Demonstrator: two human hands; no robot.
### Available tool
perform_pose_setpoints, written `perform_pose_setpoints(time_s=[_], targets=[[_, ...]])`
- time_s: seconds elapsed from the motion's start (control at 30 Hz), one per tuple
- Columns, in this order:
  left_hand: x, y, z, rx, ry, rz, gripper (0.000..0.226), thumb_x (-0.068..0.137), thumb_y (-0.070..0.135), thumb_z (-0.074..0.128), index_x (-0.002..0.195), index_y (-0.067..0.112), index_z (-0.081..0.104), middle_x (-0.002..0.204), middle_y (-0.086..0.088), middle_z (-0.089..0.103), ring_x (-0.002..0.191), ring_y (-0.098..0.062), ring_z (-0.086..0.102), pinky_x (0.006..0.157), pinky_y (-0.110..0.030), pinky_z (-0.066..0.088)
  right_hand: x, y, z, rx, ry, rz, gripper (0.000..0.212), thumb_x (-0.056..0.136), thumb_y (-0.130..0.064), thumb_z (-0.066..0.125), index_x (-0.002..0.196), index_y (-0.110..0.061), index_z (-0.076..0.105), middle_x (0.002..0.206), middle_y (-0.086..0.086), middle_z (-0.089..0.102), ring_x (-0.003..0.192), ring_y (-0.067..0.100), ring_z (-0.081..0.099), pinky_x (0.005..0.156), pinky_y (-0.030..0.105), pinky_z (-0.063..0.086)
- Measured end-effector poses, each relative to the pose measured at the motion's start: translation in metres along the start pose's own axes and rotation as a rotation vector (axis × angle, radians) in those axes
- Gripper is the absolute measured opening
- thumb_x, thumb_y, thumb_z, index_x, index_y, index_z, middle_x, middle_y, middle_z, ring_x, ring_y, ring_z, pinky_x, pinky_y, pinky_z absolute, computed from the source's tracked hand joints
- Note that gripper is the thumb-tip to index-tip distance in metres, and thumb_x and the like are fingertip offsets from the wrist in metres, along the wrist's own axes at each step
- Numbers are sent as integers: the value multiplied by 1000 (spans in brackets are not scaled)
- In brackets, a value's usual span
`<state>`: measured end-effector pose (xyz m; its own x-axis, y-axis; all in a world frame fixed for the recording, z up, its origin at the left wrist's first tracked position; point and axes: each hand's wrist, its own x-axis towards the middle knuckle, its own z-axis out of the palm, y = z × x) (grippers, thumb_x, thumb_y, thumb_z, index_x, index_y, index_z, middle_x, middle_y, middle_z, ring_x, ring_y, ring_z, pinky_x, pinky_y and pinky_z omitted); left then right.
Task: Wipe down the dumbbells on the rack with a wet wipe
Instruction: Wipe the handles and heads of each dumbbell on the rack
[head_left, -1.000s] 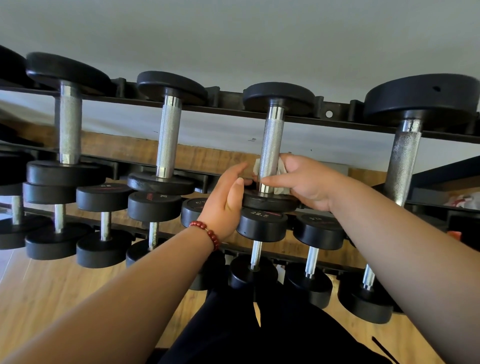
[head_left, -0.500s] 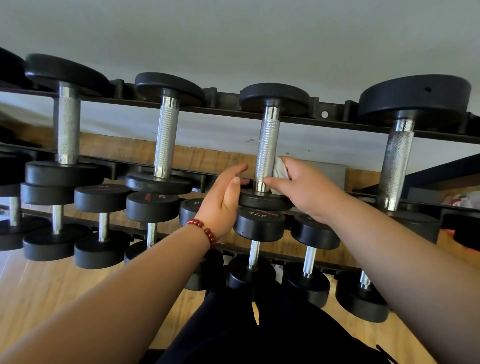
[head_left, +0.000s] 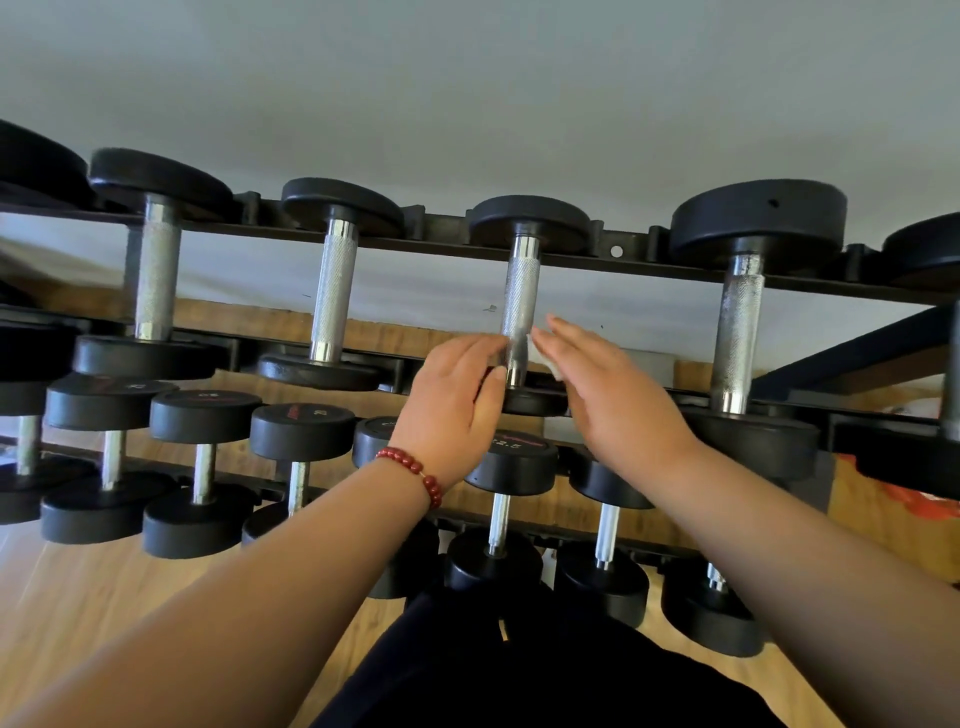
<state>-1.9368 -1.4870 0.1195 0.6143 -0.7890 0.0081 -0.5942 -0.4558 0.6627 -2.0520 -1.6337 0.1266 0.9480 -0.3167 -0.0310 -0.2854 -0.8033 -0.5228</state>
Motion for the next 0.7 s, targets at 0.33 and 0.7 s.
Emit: perform_pose_setpoints(time_s=[0.33, 0.7], targets=[[-32, 23, 19, 284, 20, 180, 48, 94, 32, 38, 133, 9, 53, 135, -7, 55, 131, -23, 40, 113, -39, 26, -42, 7, 7, -289, 129, -164, 63, 80, 4, 70, 139, -9, 51, 142, 15, 51, 132, 34, 47, 103, 46, 41], [-54, 15, -4, 358, -96, 247, 60, 95, 43, 23, 145, 15, 40, 148, -2, 42, 143, -21, 27, 118, -35, 12, -72, -26, 22, -414, 236, -37, 77, 62, 7, 82, 133, -8, 57, 133, 14, 59, 126, 35, 54, 103, 42, 34]])
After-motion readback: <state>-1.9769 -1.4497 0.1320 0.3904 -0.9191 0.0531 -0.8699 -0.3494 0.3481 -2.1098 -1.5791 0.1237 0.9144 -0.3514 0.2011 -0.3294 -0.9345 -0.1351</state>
